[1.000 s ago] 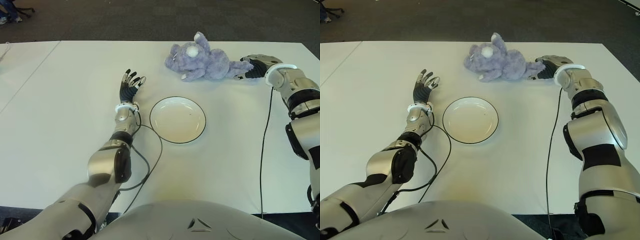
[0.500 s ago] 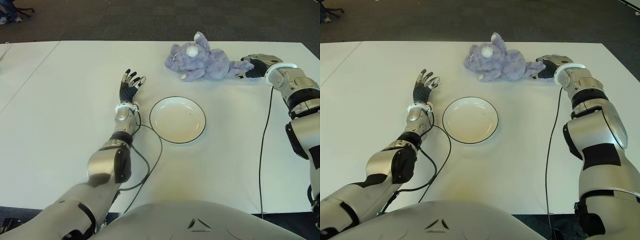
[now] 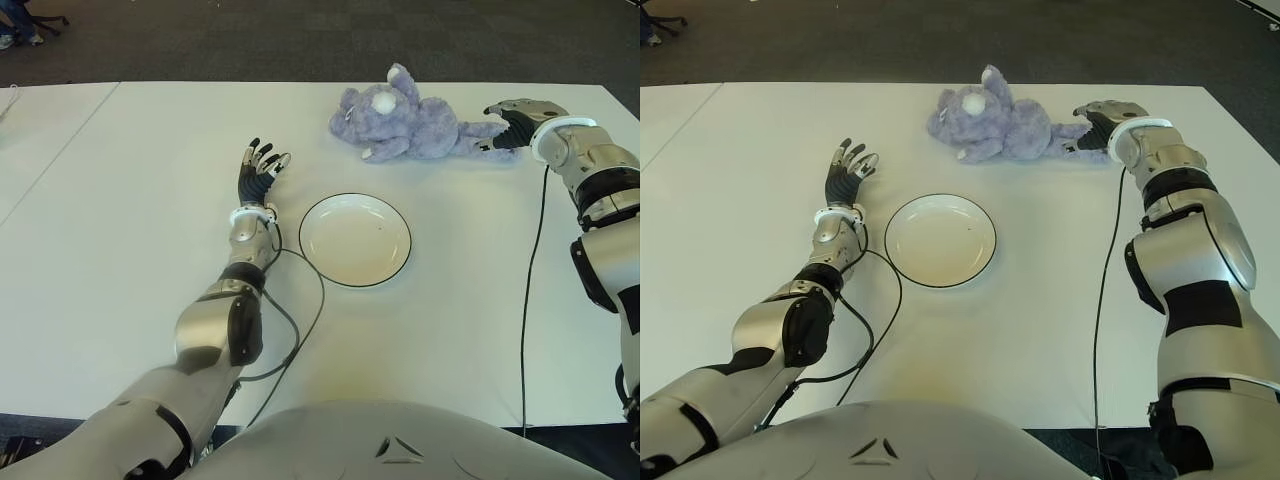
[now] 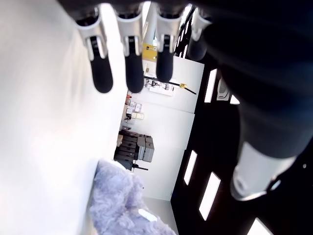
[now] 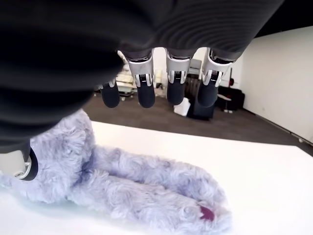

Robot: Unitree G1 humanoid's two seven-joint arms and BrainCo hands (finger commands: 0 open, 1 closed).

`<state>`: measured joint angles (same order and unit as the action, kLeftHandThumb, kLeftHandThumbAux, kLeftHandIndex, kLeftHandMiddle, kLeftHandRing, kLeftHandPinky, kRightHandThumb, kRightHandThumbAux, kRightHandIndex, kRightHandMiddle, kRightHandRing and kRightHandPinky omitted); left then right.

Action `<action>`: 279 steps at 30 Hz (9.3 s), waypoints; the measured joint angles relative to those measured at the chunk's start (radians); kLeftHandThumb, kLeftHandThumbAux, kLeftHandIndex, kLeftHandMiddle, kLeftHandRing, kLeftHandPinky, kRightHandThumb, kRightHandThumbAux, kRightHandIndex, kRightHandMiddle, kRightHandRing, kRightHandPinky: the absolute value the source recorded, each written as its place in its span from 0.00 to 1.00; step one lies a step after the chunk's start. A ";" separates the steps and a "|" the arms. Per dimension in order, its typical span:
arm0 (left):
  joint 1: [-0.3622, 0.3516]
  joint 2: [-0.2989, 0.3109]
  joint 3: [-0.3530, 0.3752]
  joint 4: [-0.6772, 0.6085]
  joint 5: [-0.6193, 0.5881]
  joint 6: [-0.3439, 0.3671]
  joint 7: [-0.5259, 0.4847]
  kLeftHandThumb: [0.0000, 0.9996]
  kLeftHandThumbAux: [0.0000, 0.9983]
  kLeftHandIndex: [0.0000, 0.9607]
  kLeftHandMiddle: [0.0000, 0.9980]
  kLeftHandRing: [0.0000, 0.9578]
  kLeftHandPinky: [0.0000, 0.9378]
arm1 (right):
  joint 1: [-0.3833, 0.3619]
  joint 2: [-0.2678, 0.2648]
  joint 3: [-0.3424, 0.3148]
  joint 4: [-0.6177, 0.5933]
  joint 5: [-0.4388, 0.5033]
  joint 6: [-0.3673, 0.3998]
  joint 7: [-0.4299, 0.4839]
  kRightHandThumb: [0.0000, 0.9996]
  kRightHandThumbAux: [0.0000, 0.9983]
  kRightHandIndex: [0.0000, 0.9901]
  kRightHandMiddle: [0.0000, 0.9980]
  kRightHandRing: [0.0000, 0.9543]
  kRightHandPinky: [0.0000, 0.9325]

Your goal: Put the doll into the plate.

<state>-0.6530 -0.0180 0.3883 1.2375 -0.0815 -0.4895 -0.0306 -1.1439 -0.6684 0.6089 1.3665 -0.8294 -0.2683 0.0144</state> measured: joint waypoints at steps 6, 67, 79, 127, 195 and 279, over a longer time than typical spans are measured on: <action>0.000 0.003 0.002 0.000 0.000 0.000 0.000 0.00 0.73 0.08 0.19 0.23 0.27 | -0.028 0.053 0.000 0.007 -0.001 0.048 -0.010 0.39 0.40 0.00 0.00 0.00 0.00; -0.005 0.001 0.029 0.000 -0.017 0.005 -0.020 0.00 0.70 0.10 0.20 0.22 0.25 | 0.024 0.289 -0.096 0.017 0.058 0.055 -0.098 0.38 0.46 0.00 0.00 0.00 0.19; -0.005 -0.002 0.033 0.000 -0.018 0.005 -0.036 0.00 0.71 0.09 0.20 0.24 0.26 | 0.127 0.220 -0.115 -0.025 0.101 -0.149 -0.088 0.27 0.43 0.00 0.00 0.04 0.21; 0.008 -0.021 0.022 -0.013 -0.016 0.002 -0.030 0.02 0.69 0.07 0.19 0.22 0.24 | 1.187 -0.459 -0.312 -1.260 1.112 -0.457 0.870 0.02 0.48 0.00 0.00 0.00 0.00; 0.002 -0.031 -0.003 -0.019 -0.015 -0.012 -0.018 0.00 0.69 0.06 0.18 0.21 0.23 | 0.435 -0.014 -0.620 -0.470 0.398 -0.606 -0.498 0.18 0.27 0.00 0.00 0.00 0.00; 0.003 -0.027 -0.006 -0.017 -0.017 -0.001 -0.017 0.00 0.56 0.08 0.20 0.22 0.23 | 0.293 0.231 -0.265 -0.073 0.271 -0.151 -0.219 0.24 0.57 0.12 0.45 0.63 0.79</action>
<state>-0.6500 -0.0450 0.3818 1.2201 -0.0982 -0.4903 -0.0481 -0.8512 -0.4372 0.3440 1.2931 -0.5585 -0.4193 -0.2045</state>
